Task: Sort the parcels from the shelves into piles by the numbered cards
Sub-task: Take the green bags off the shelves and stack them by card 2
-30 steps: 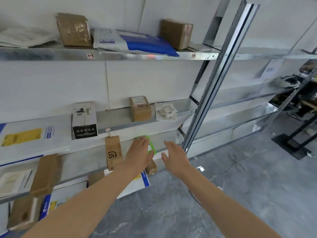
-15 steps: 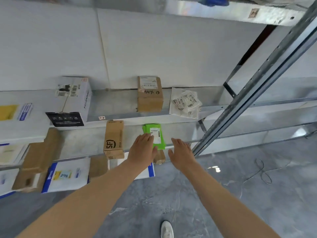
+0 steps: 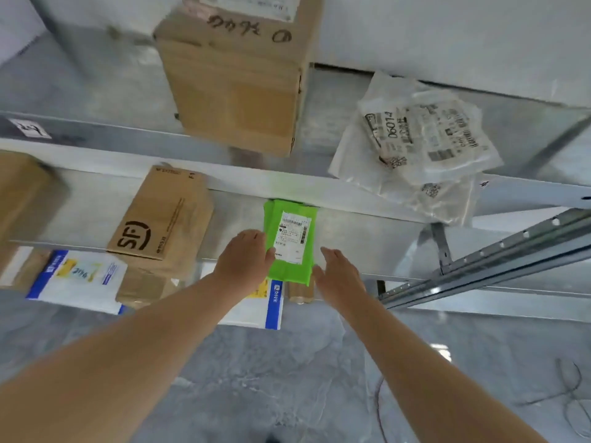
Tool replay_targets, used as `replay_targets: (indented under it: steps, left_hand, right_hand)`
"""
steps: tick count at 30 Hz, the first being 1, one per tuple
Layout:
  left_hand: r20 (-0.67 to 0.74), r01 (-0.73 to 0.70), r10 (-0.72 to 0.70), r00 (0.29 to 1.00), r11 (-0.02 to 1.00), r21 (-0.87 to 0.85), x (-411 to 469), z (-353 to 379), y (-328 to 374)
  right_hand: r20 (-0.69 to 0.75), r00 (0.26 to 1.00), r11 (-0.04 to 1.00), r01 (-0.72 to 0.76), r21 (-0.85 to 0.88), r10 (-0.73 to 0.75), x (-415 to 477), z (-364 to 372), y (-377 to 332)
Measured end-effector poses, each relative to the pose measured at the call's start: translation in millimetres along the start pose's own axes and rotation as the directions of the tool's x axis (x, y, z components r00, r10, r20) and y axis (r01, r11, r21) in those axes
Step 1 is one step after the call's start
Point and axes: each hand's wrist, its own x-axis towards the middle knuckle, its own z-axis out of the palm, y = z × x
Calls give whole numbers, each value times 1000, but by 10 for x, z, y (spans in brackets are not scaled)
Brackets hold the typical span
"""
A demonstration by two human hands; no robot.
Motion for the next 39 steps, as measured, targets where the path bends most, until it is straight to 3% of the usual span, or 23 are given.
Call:
replay_targets:
  steps: [3, 5, 9, 11, 14, 20, 23, 27, 32, 39]
  left_hand:
    - [49, 77, -76, 996, 997, -17, 270, 317, -154]
    - [70, 184, -177, 982, 976, -119, 432, 491, -209]
    - [102, 405, -399, 911, 826, -393, 702, 789, -121]
    - [126, 463, -456, 881, 776, -428, 780, 877, -42]
    - [156, 501, -487, 860, 742, -446, 802, 996, -60]
    - [157, 465, -502, 851, 580, -668, 628, 1084, -215]
    - [179, 451, -494, 851, 513, -730, 410, 999, -258]
    - [182, 393, -419, 890, 499, -773, 78, 911, -234]
    - [109, 304, -461, 881, 374, -876, -383, 700, -104]
    - [-77, 101, -503, 861, 317, -943, -1675, -174, -169]
  right_hand:
    - [-22, 999, 994, 44, -100, -46, 414, 191, 133]
    - [-19, 998, 995, 52, -85, -53, 643, 329, 147]
    - [2, 1000, 986, -8, 164, 8, 937, 517, 62]
    - [-14, 999, 943, -28, 333, 35, 1042, 560, -3]
    - [29, 980, 823, -183, 537, 199, 1184, 598, -36]
    - [142, 921, 670, -364, 647, 363, 1200, 688, -51]
    - [164, 904, 653, -401, 643, 394, 1017, 798, 31]
    - [114, 913, 598, -346, 723, 391, 755, 880, 133]
    - [54, 938, 505, -233, 831, 342, 245, 727, -38]
    - [-114, 986, 511, 37, 859, 120, -1152, 321, -683]
